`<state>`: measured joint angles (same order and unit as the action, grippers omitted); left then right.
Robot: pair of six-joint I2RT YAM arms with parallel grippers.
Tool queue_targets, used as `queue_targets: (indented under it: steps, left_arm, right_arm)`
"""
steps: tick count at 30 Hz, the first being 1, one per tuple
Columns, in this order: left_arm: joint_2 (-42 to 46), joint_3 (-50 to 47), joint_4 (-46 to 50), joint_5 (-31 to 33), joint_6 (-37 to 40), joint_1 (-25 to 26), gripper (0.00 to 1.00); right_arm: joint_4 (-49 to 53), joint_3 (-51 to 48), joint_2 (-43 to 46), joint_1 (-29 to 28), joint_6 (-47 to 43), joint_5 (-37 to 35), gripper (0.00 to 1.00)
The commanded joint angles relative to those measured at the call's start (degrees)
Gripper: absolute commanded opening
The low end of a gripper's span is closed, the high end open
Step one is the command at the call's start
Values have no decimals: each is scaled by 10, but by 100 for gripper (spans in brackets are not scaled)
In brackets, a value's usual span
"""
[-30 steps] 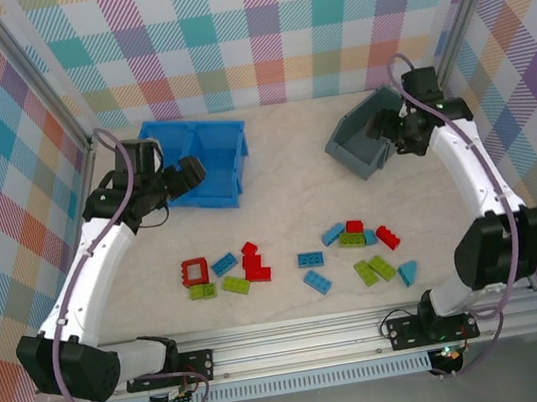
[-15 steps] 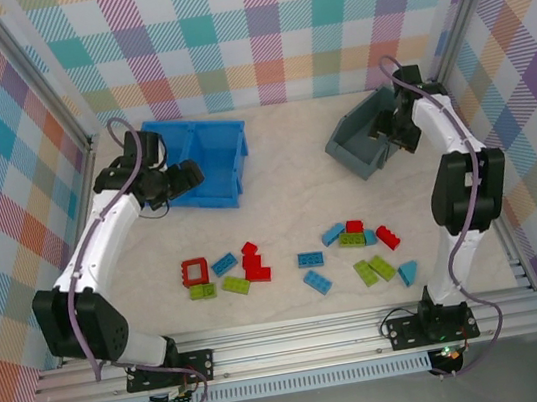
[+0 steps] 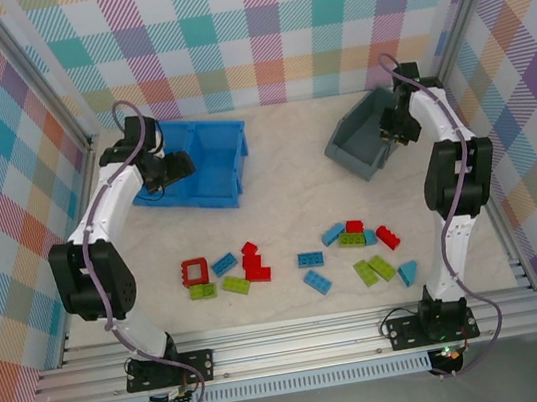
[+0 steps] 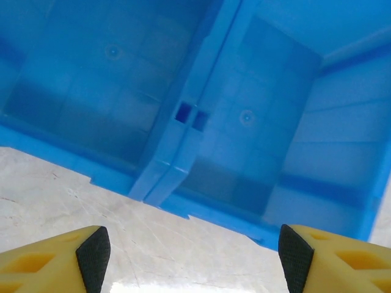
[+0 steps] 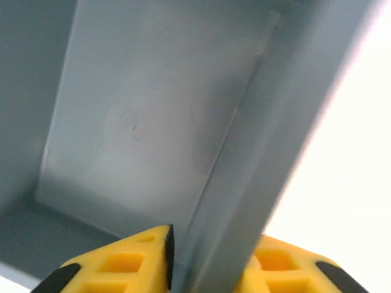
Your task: Sort the legos into containers by color
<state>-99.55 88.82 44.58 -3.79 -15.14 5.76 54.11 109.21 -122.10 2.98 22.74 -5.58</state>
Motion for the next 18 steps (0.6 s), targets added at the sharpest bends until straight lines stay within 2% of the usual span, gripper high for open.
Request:
queue_targets:
  steps: [1, 3, 7, 18]
  left_arm:
    - [-16, 36, 2, 8, 32, -10, 75]
    - [-39, 55, 7, 8, 44, -10, 73]
    - [-88, 102, 29, 18, 59, -11, 67]
    - [-191, 159, 44, 15, 102, -11, 54]
  right_arm:
    - [15, 4, 6, -8, -46, -11, 18]
    - [15, 3, 14, -19, -62, -17, 14]
    - [18, 2, 29, -43, -80, -21, 11]
    - [23, -10, 46, -84, -83, 44, 9]
